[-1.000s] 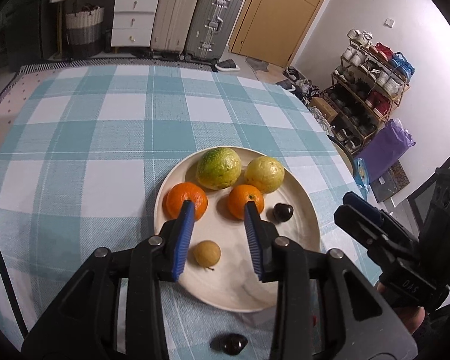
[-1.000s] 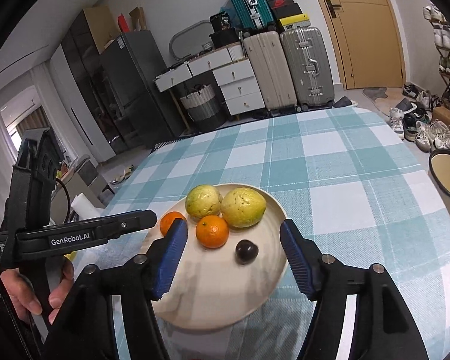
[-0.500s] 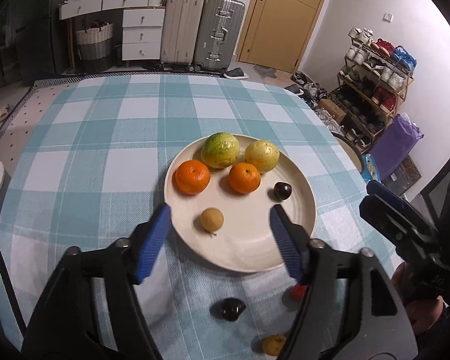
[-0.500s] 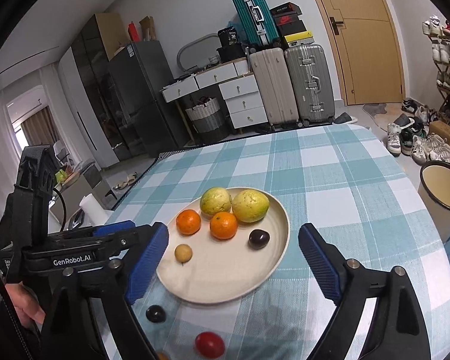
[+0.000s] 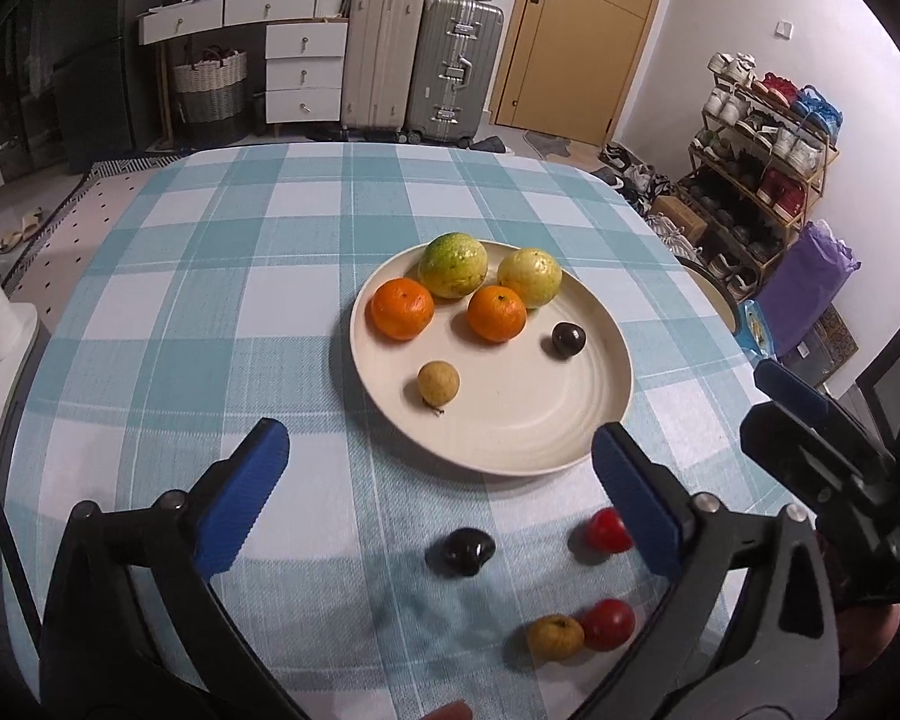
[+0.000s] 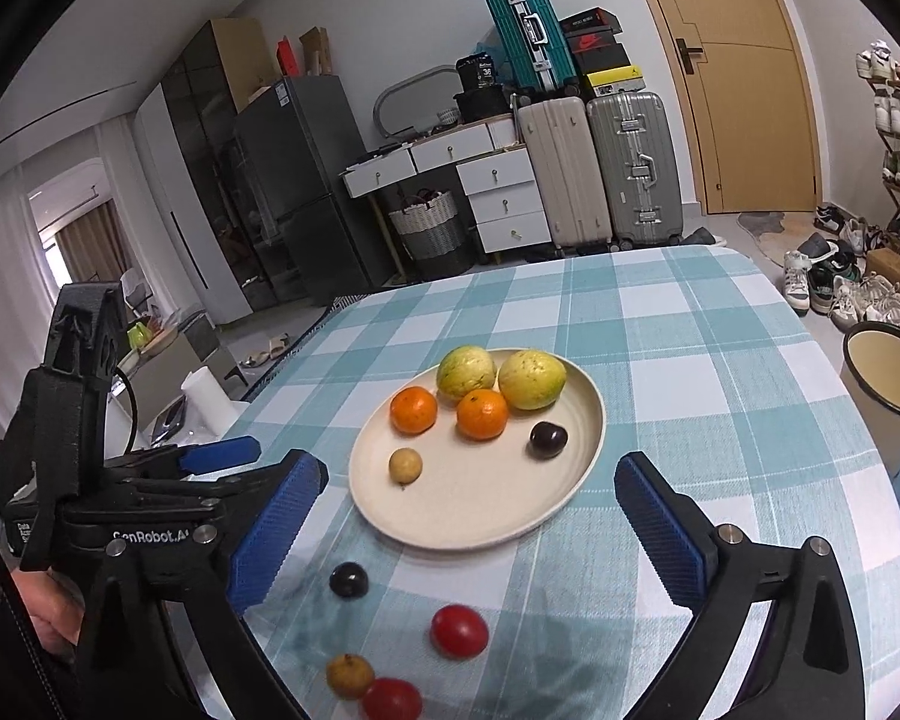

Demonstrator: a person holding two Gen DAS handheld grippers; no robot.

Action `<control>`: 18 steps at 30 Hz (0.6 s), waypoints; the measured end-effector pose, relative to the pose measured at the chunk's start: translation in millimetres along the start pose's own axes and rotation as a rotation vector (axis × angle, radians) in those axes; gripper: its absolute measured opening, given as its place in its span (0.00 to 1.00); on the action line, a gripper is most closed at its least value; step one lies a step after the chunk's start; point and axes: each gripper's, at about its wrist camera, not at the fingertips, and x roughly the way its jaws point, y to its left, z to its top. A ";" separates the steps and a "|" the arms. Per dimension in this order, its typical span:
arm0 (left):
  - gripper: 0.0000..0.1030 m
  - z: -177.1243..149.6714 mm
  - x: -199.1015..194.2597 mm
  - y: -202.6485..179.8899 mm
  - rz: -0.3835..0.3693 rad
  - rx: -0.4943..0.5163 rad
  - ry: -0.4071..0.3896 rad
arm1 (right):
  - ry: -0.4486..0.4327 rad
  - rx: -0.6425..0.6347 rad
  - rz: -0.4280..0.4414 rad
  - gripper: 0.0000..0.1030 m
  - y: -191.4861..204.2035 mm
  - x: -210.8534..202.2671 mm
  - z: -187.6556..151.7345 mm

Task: Organize fruits
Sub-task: 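Lift both tools and move them back over the cloth fruits, then lower the right gripper around a red tomato and close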

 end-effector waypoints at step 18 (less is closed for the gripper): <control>0.99 -50.8 -11.8 8.1 0.001 -0.026 0.040 | 0.047 0.007 -0.008 1.00 1.8 -19.0 -32.7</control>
